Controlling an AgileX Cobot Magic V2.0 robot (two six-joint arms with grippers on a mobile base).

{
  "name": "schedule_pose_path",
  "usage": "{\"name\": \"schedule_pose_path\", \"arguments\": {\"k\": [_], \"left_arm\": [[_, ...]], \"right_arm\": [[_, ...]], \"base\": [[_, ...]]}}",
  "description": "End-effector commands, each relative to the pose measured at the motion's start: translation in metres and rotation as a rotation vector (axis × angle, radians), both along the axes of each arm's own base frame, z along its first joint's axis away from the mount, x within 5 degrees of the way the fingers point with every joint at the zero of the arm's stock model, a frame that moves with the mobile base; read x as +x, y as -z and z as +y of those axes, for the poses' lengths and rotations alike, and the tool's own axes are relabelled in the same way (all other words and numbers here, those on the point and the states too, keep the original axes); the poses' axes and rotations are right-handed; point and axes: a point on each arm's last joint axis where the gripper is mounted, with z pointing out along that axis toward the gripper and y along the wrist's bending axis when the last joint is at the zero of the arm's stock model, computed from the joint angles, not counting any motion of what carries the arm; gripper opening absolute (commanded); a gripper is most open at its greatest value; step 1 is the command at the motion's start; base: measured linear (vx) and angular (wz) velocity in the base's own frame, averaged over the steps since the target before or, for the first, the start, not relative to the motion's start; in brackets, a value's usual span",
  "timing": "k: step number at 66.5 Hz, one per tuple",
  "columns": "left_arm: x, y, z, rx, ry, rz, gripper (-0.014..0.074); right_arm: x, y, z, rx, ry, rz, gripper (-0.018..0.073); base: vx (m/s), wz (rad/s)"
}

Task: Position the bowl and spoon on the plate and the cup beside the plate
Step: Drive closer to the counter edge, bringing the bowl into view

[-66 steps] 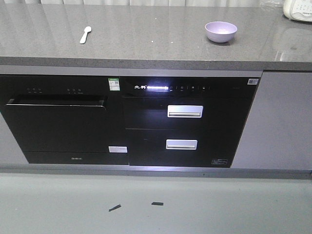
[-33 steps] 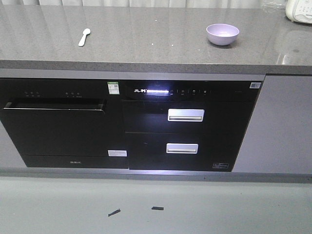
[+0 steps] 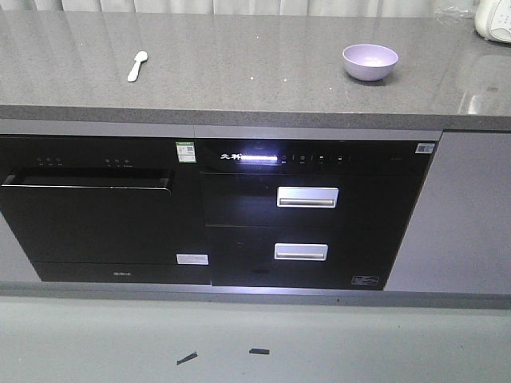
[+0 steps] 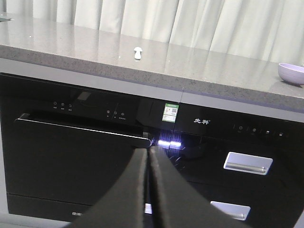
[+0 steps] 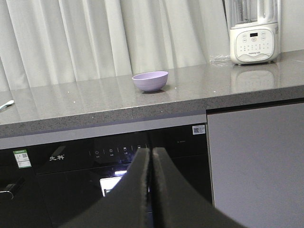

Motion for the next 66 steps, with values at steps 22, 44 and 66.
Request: {"name": "schedule_pose_path", "arguments": {"k": [22,44,66], "left_arm": [[0.0003,0.0015,-0.0001,-0.012,0.000,-0.060,-0.0007],[0.0003,0.0015,-0.0001,-0.012,0.000,-0.060,-0.0007],[0.0003,0.0015,-0.0001,-0.012,0.000,-0.060,-0.0007]], "right_arm": [[-0.0008,-0.0043,0.0001,-0.020,0.002,-0.071,-0.0004],[-0.0008,-0.0043,0.0001,-0.020,0.002,-0.071,-0.0004],[-0.0008,-0.0044,0.0001,-0.020,0.002,-0.072,-0.0004]], "base": [[0.10,0.01],[0.10,-0.01],[0.09,-0.01]]}}
